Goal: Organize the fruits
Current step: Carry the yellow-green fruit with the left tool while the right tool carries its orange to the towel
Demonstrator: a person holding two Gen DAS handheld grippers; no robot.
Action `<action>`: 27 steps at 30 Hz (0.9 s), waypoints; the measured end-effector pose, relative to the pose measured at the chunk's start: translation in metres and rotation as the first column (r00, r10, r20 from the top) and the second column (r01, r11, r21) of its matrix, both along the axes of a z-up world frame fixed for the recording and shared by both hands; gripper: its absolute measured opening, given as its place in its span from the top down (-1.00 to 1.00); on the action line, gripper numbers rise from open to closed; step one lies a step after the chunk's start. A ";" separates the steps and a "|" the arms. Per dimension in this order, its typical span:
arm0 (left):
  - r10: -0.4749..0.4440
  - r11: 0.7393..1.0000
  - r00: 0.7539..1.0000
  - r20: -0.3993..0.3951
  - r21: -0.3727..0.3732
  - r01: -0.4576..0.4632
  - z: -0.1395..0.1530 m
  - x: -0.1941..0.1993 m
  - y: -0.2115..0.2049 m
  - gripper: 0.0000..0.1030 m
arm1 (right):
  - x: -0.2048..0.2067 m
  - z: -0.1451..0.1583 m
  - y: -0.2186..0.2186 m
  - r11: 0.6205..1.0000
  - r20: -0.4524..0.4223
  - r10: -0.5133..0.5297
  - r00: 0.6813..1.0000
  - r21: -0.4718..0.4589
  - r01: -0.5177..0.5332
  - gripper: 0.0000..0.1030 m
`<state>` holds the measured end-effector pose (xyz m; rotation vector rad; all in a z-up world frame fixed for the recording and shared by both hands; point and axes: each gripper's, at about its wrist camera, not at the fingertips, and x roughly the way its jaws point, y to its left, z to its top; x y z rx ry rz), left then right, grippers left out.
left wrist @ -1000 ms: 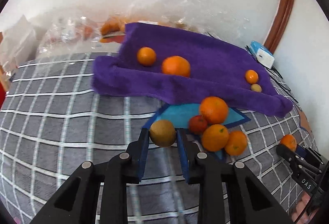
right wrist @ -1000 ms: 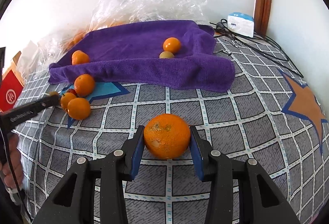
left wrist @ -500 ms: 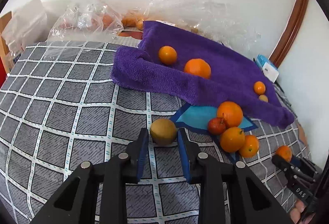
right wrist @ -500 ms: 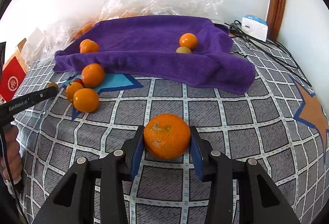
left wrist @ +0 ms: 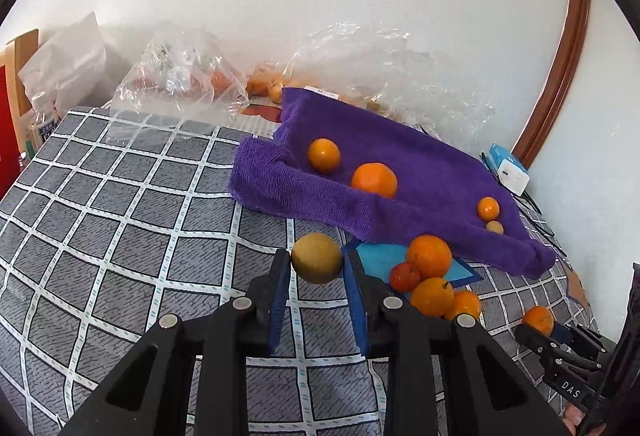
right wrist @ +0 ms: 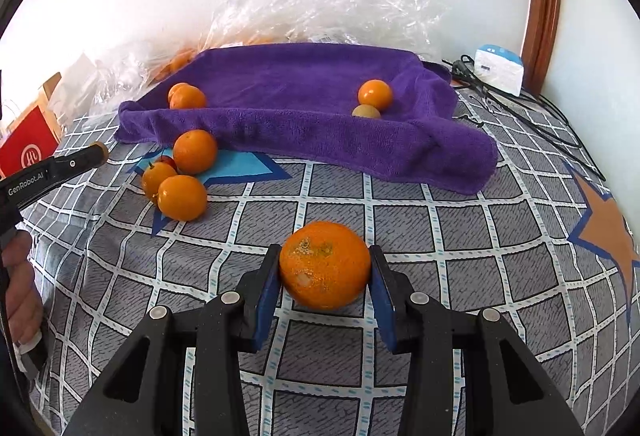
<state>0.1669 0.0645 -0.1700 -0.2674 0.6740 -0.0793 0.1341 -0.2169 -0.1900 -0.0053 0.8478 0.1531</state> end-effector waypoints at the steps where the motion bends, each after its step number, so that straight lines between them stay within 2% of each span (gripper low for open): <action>1: 0.001 1.000 1.000 0.008 0.002 -0.001 0.001 -0.001 0.000 0.50 | 0.000 0.000 0.000 1.000 -0.001 -0.001 1.000 0.003 0.001 0.19; 7: -0.004 1.000 0.998 0.063 0.014 0.003 0.008 -0.011 -0.003 0.50 | -0.002 0.003 -0.006 0.999 0.018 -0.018 1.000 0.034 0.018 0.19; 22: 0.033 0.999 0.996 0.077 0.004 -0.034 0.009 -0.013 0.003 0.50 | 0.003 0.007 -0.027 0.988 0.004 -0.077 0.997 0.138 0.076 0.19; 27: 0.046 0.999 0.997 0.064 -0.018 -0.045 0.010 -0.013 0.009 0.50 | 0.006 0.029 -0.025 0.989 0.037 -0.070 0.997 0.132 0.065 0.19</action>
